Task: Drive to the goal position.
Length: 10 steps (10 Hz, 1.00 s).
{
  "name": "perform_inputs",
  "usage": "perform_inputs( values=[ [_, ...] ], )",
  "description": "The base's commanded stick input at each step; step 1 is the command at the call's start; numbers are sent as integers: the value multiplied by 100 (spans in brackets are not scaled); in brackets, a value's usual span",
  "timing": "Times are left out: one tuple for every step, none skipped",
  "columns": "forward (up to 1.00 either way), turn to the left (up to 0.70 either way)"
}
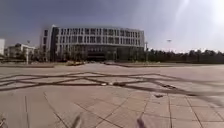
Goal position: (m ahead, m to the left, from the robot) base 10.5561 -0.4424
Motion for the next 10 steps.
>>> perform_inputs(
  values=[
    [100,0],
    [100,0],
    [100,4],
    [100,24],
    [100,39],
    [100,40],
    [100,40],
    [100,40],
    [100,39],
    [100,5]
  ],
)
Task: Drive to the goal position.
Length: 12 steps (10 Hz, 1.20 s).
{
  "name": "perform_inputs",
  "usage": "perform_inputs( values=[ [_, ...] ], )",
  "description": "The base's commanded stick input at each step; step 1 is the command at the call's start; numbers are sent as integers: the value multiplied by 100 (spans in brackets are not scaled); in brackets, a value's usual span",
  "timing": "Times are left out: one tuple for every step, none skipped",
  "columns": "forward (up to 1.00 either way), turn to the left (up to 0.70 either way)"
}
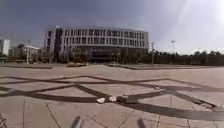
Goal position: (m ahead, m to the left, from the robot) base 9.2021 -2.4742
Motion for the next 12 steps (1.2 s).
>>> perform_inputs(
  values=[
    [100,0],
    [100,0],
    [100,0],
    [100,0],
    [100,0],
    [100,0],
    [100,0],
    [100,0],
    [100,0],
    [100,0],
    [100,0],
    [100,0]
  ],
)
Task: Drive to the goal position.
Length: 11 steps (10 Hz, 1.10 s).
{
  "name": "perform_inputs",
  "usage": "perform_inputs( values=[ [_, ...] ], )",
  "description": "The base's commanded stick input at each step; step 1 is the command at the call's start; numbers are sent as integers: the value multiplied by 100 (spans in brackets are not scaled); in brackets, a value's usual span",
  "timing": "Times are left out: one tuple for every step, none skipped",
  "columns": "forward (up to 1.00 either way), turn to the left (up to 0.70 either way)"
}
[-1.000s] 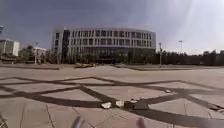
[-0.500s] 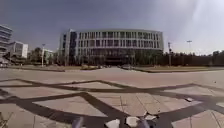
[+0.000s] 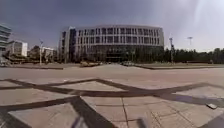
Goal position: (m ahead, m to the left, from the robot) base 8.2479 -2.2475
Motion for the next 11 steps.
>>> perform_inputs(
  values=[
    [100,0],
    [100,0],
    [100,0],
    [100,0],
    [100,0],
    [100,0],
    [100,0],
    [100,0],
    [100,0],
    [100,0],
    [100,0]
  ],
)
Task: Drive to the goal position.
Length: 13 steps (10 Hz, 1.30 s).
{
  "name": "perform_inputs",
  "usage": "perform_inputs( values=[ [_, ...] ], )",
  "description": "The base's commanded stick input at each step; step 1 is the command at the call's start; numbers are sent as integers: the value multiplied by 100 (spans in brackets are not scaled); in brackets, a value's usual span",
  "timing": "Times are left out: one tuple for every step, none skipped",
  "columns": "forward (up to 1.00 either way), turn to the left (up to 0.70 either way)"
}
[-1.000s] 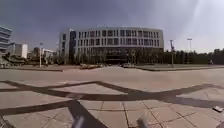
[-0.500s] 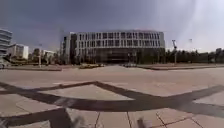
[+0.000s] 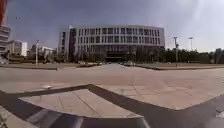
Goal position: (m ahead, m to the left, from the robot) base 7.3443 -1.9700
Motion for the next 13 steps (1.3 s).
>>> perform_inputs(
  values=[
    [100,0],
    [100,0],
    [100,0],
    [100,0],
    [100,0],
    [100,0],
    [100,0],
    [100,0],
    [100,-10],
    [100,-29],
    [100,-40],
    [100,-35],
    [100,-8]
  ],
)
